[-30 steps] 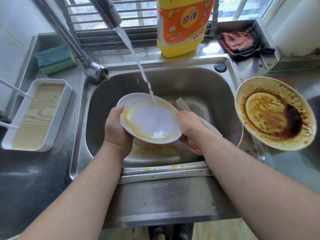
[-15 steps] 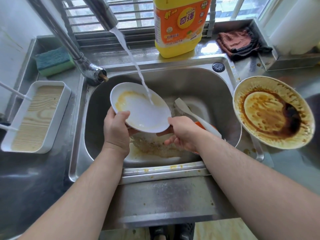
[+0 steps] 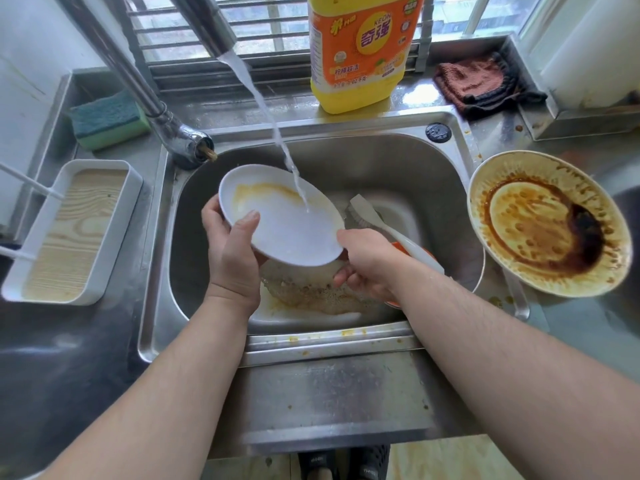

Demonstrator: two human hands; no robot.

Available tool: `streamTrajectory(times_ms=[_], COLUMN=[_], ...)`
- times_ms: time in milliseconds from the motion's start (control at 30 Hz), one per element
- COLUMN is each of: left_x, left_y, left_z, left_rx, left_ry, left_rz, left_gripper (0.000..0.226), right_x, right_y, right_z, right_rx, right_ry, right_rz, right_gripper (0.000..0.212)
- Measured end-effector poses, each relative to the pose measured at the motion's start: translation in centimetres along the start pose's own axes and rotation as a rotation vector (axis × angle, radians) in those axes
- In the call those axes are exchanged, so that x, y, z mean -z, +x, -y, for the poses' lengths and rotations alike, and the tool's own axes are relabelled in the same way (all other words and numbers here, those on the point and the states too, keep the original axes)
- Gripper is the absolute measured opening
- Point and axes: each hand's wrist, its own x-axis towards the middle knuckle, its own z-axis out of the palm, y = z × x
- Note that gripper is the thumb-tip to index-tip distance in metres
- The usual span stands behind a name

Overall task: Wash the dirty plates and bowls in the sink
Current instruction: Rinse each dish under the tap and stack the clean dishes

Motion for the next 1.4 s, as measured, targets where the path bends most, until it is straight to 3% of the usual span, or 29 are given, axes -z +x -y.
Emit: streamTrajectory(times_ms=[100, 333, 533, 667, 767, 867, 933, 1000, 1200, 1267, 1400], left_x=[-0.1, 0.0, 0.3, 0.5, 0.4, 0.4, 0.4, 0.2, -0.1, -0.1, 0.2], left_y=[-0.1, 0.4, 0.8, 0.6, 0.6, 0.5, 0.6, 0.7, -0.1, 0.0, 0.3], left_z=[-0.1, 0.3, 0.2, 0.2, 0.1, 0.2, 0.1, -0.1, 0.0, 0.2, 0.1], left_rx=[0.013, 0.285, 0.022, -0.039, 0.04, 0.236, 0.337, 0.316, 0.02, 0.04, 0.242], left_ry=[-0.034, -0.058, -0.036, 0.035, 0.021, 0.011, -0.025, -0.055, 0.054, 0.056, -0.036], left_rz=[-0.015, -0.051, -0.118, -0.16, -0.193, -0.165, -0.147, -0.137, 0.006, 0.004, -0.065], left_gripper=[0.046, 0.037, 0.052, 0.034, 0.02, 0.022, 0.041, 0.056, 0.067, 0.064, 0.055], right_x=[-0.2, 0.4, -0.1, 0.1, 0.2, 0.3, 0.3, 0.3, 0.1, 0.1, 0.2], right_y=[-0.4, 0.2, 0.3, 0.2, 0.3, 0.5, 0.6, 0.6, -0.2, -0.5, -0.1], right_z=[0.0, 0.3, -0.1, -0.1, -0.1, 0.0, 0.0, 0.0, 0.2, 0.1, 0.2], right_rx=[0.002, 0.072, -0.043, -0.105, -0.054, 0.11, 0.181, 0.162, 0.075, 0.072, 0.121], right_ry=[-0.048, 0.009, -0.098, -0.147, -0.124, -0.088, -0.027, -0.029, -0.112, -0.129, -0.142], right_rz=[0.038, -0.131, -0.034, -0.023, -0.062, -0.127, -0.135, -0.125, -0.069, -0.046, -0.091], right_gripper=[0.03, 0.038, 0.032, 0.028, 0.033, 0.034, 0.033, 0.034, 0.039, 0.037, 0.039])
